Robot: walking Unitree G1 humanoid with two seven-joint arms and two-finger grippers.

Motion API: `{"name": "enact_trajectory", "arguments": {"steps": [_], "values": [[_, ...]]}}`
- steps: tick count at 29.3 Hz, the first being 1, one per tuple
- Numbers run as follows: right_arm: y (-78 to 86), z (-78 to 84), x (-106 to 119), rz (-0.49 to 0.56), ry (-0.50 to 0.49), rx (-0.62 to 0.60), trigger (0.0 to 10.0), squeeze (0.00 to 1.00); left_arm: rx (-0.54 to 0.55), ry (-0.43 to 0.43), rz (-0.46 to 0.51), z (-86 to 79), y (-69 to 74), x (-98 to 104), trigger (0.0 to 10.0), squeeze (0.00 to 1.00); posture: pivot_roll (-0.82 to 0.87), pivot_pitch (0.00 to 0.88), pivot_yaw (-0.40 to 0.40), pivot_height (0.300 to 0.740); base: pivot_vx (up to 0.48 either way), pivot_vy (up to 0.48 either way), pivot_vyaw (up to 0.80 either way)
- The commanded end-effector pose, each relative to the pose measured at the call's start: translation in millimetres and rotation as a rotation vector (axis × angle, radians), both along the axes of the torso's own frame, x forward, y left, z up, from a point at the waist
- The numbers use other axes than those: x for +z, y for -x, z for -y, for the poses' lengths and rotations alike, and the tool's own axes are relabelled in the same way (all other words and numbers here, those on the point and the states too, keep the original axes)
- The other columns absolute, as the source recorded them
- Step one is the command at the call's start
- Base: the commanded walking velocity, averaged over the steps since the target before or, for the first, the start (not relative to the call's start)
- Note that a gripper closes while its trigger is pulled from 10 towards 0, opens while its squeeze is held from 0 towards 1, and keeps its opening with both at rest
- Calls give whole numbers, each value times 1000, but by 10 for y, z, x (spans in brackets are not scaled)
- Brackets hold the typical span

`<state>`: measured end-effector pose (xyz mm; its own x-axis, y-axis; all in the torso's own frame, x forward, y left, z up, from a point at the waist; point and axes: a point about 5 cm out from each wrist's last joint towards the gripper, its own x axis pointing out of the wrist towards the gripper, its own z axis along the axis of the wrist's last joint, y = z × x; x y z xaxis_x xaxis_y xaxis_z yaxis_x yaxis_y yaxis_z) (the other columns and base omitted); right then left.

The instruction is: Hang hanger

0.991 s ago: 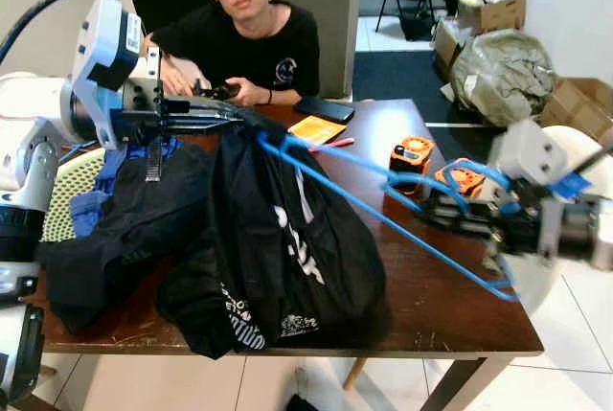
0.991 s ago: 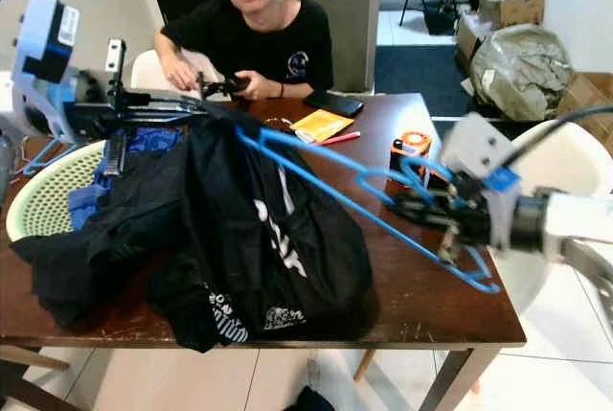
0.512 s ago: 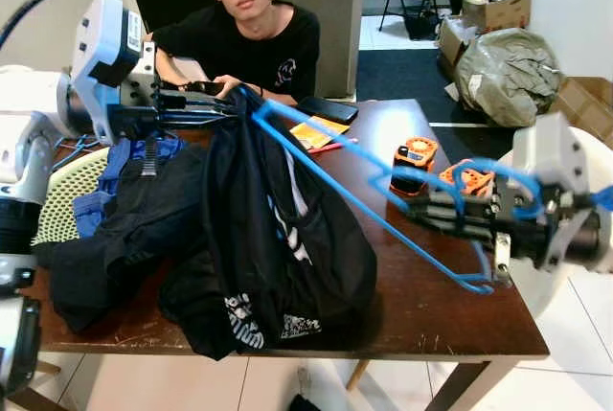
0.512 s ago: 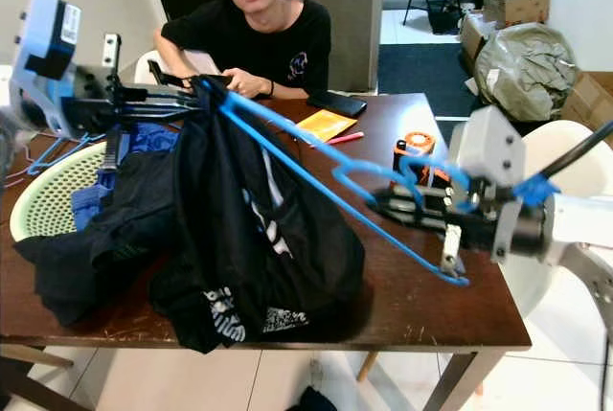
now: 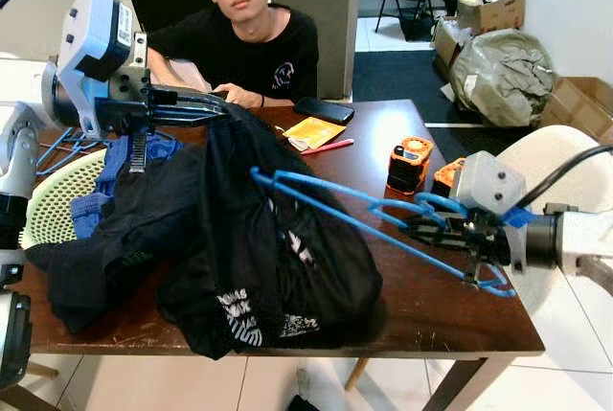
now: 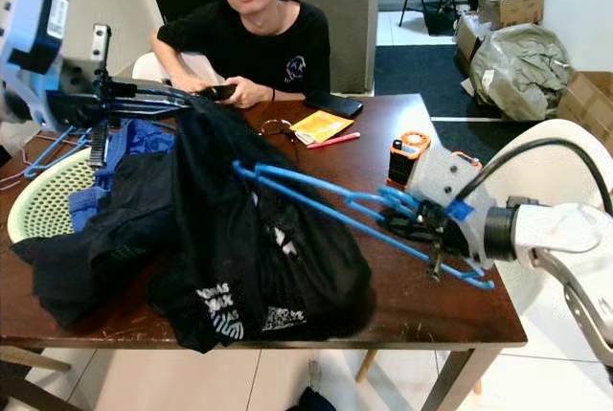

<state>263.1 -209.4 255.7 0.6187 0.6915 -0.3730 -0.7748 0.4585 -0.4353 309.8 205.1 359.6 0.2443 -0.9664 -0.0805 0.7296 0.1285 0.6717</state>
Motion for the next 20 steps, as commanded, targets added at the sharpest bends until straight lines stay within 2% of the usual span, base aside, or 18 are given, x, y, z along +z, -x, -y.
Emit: {"name": "enact_trajectory", "arguments": {"steps": [1, 7, 9, 10, 13, 20], "values": [[-24, 70, 51, 17, -20, -43, 10000, 0, 2, -20, 26, -26, 37, 85, 39, 0, 25, 2, 75, 740, 0, 0, 0], [0, 241, 82, 18, -7, -89, 10000, 0, 6, -15, 27, -37, 33, 85, 118, 0, 20, 4, 79, 740, 0, 0, 0], [21, 346, 22, -12, 71, -139, 10000, 0, 2, -10, 26, -29, 38, 87, 118, 0, 20, 4, 79, 740, 0, 0, 0], [21, 346, 22, -12, 71, -139, 10000, 0, 2, -10, 26, -29, 38, 87, 118, 0, 20, 4, 79, 740, 0, 0, 0], [25, 430, -46, -42, 154, -200, 10000, 0, -6, -6, 27, -15, 43, 96, 118, 0, 18, 6, 81, 740, 0, 0, 0], [-13, 493, -49, -35, 176, -270, 10000, 0, -13, 1, 29, -4, 45, 103, 118, 0, 18, 6, 81, 740, 0, 0, 0]]}}
